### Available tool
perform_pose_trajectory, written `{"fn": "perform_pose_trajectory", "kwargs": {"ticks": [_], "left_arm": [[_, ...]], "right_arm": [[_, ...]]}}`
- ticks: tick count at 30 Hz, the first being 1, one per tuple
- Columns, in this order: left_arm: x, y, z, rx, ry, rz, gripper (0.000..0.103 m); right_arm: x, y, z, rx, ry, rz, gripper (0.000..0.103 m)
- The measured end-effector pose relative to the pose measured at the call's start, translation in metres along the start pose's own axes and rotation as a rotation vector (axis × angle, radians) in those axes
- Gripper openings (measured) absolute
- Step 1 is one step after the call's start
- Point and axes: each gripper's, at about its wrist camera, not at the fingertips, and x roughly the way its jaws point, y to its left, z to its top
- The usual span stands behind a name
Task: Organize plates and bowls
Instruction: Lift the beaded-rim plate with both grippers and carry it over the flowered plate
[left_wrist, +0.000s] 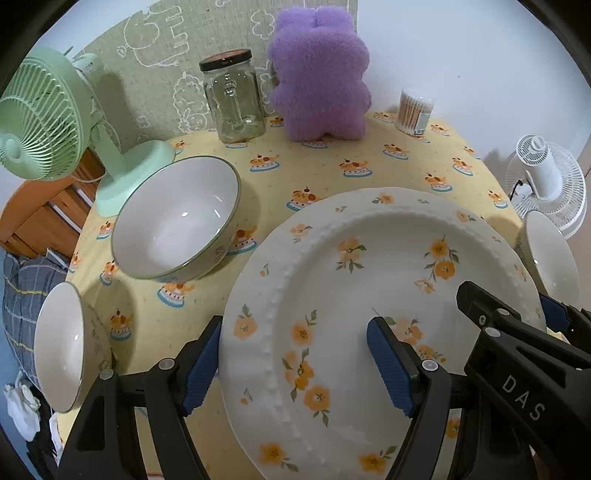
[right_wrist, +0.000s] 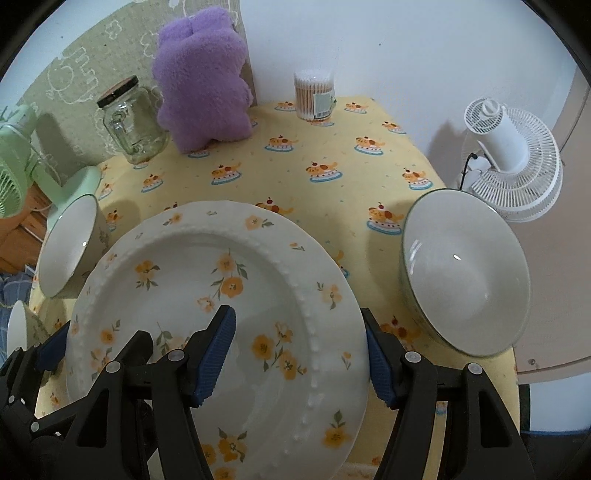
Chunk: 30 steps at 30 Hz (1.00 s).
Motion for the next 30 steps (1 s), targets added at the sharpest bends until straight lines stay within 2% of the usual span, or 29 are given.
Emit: {"fn": "perform_pose_trajectory", "kwargs": {"ticks": [13, 21, 30], "left_arm": [[-0.047, 0.004, -0.038, 0.009, -0.03, -0.034, 0.077], [-0.075, 0.004, -0.071, 0.028, -0.039, -0.072, 0.077], [-0.098, 0.002, -0.109, 0.093, -0.048, -0.137, 0.077]], "right_arm": [[-0.053, 0.001, -0.041, 0.003, -0.029, -0.029, 0.069], [-0.092, 0.001, -0.084, 0.028, -0.049, -0.075, 0.069], [-0.121, -0.007, -0.133, 0.106, -0.066, -0.117, 0.069]]}}
